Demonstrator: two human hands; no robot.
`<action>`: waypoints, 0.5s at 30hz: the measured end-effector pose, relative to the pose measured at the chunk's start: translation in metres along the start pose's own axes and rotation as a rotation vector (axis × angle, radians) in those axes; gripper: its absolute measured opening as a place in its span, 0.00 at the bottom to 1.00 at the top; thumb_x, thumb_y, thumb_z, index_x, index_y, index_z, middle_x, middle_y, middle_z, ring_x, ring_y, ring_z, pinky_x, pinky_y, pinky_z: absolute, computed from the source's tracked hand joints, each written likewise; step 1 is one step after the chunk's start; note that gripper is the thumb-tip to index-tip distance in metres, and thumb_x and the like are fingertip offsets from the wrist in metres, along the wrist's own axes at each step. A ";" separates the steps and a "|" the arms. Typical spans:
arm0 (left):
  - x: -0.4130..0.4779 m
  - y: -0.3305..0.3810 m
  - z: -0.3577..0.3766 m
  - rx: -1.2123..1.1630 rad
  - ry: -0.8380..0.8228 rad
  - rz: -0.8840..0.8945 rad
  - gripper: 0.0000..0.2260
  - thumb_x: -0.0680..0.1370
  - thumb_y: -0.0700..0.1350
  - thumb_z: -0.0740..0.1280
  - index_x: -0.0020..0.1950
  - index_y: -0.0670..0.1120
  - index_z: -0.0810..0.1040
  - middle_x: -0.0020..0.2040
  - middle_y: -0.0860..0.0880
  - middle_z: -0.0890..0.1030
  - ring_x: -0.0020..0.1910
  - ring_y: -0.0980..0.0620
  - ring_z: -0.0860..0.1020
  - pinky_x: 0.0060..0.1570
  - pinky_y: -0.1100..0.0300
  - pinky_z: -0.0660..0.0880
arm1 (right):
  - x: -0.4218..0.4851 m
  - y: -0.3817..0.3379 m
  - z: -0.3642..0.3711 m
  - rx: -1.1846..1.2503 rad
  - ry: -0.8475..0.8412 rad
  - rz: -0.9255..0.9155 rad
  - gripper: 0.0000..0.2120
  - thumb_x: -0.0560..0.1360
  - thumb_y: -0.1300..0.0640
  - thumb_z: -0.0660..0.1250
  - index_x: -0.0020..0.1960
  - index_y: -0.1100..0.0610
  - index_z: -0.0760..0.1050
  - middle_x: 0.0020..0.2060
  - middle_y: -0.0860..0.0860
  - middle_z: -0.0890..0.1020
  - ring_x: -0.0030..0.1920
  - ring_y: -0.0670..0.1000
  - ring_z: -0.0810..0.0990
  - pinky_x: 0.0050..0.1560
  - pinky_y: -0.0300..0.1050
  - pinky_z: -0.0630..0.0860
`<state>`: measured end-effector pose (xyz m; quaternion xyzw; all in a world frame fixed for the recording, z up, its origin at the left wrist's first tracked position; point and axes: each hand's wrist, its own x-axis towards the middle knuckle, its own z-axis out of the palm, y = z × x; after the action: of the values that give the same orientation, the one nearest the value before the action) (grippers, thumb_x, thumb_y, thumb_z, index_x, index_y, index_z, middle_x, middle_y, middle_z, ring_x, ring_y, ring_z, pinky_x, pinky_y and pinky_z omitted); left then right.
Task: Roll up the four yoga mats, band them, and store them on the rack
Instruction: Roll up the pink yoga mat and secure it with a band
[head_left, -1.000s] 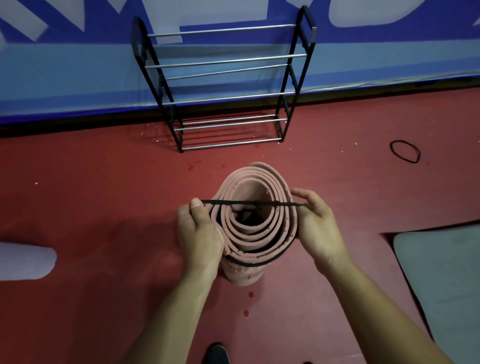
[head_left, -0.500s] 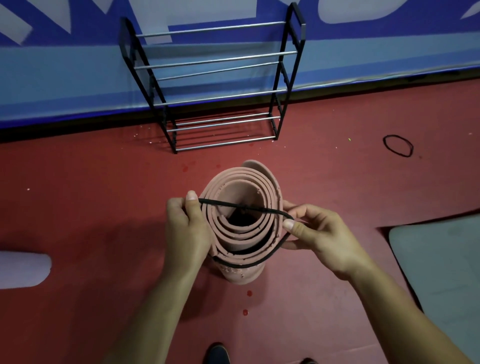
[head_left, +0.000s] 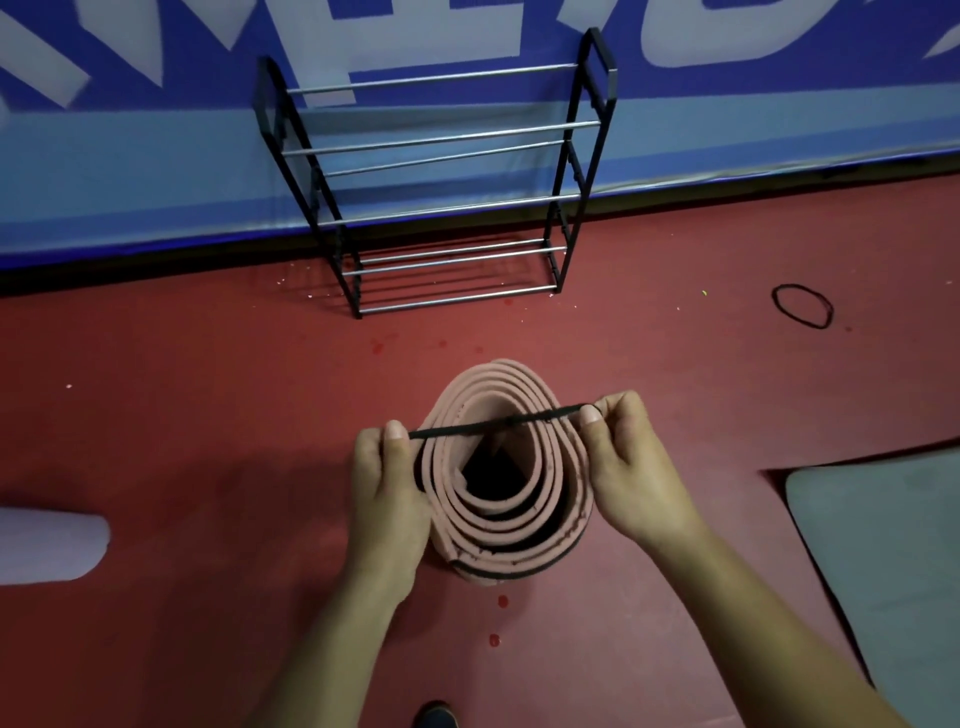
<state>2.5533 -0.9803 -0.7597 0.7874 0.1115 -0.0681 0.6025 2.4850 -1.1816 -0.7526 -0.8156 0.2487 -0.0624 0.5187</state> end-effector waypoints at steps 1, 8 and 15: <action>0.001 -0.001 -0.002 -0.055 -0.038 -0.035 0.15 0.85 0.55 0.57 0.44 0.47 0.71 0.36 0.52 0.72 0.32 0.60 0.70 0.29 0.70 0.69 | -0.002 0.001 0.002 0.005 -0.016 -0.009 0.10 0.84 0.44 0.56 0.45 0.45 0.64 0.32 0.33 0.74 0.32 0.39 0.71 0.35 0.40 0.69; 0.014 0.008 -0.015 0.259 -0.338 0.162 0.09 0.84 0.57 0.54 0.46 0.63 0.70 0.55 0.61 0.81 0.52 0.70 0.76 0.48 0.74 0.69 | 0.002 -0.004 -0.001 0.035 -0.055 -0.105 0.07 0.83 0.47 0.60 0.47 0.44 0.65 0.34 0.39 0.75 0.33 0.41 0.72 0.38 0.41 0.70; 0.004 0.005 -0.016 0.192 -0.175 0.139 0.15 0.83 0.59 0.50 0.51 0.51 0.69 0.47 0.53 0.78 0.46 0.57 0.76 0.51 0.50 0.75 | -0.006 -0.019 0.002 -0.105 -0.081 -0.216 0.10 0.82 0.39 0.61 0.49 0.43 0.75 0.41 0.40 0.83 0.42 0.41 0.81 0.41 0.41 0.75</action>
<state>2.5578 -0.9653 -0.7516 0.8383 -0.0030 -0.1050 0.5350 2.4869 -1.1704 -0.7358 -0.8656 0.1411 -0.0717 0.4751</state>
